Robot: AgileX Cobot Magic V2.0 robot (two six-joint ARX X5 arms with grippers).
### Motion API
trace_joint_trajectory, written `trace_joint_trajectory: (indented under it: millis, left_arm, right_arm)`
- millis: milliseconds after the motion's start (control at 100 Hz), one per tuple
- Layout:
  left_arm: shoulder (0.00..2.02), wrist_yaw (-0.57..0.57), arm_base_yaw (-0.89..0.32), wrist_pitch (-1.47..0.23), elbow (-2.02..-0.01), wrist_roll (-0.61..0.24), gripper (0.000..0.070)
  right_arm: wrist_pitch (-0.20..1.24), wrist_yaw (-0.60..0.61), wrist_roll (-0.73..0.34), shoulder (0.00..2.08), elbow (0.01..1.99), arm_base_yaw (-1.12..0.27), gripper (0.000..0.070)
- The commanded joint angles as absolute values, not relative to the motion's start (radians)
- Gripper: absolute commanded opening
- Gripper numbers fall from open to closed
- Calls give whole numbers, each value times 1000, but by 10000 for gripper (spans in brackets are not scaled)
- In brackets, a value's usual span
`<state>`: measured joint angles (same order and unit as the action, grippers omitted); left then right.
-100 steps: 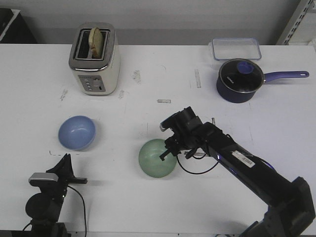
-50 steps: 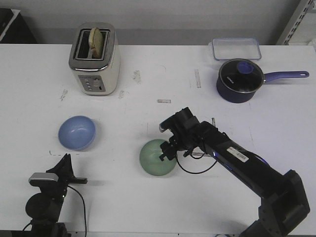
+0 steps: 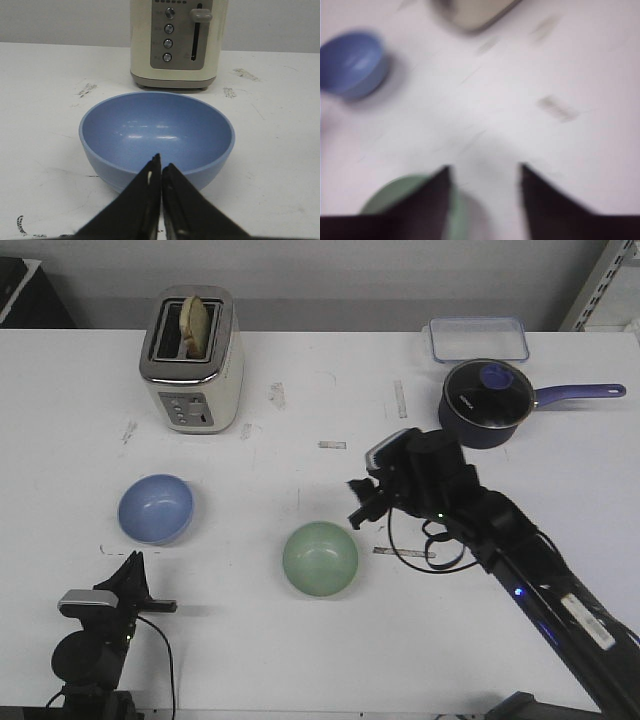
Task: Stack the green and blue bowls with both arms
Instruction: 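Open the right gripper and retract it back to rest, then move the left gripper to the rim of the light blue bowl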
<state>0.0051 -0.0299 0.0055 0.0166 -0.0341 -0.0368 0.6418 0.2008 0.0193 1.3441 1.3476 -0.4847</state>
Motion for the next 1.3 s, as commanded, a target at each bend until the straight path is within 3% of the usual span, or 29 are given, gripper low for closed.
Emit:
trace_joint_trajectory:
  millis: [0, 140, 290, 510, 780, 970, 1220, 1290]
  left_arm:
    - [3, -31, 6, 31, -14, -38, 1]
    - [3, -31, 6, 36, -14, -46, 1]
    - [3, -31, 6, 57, -14, -46, 1]
    - [3, -31, 6, 101, -14, -50, 1]
    - [5, -31, 6, 137, -84, -178, 1]
    - [76, -31, 6, 119, -304, -130, 1]
    - [439, -31, 6, -103, -788, -28, 6]
    - [543, -31, 6, -155, -910, -11, 64]
  right_arm:
    - [643, 149, 23, 1311, 1363, -451, 1]
    - [691, 46, 30, 1215, 1353, -328, 1]
    - [683, 25, 32, 1104, 1248, -177, 1]
    - [492, 25, 31, 859, 888, -22, 1]
    - [281, 25, 22, 617, 505, 23, 1]
    - [271, 25, 22, 568, 450, 24, 1]
    - [259, 26, 22, 570, 450, 23, 1]
    - [259, 26, 23, 570, 450, 23, 1]
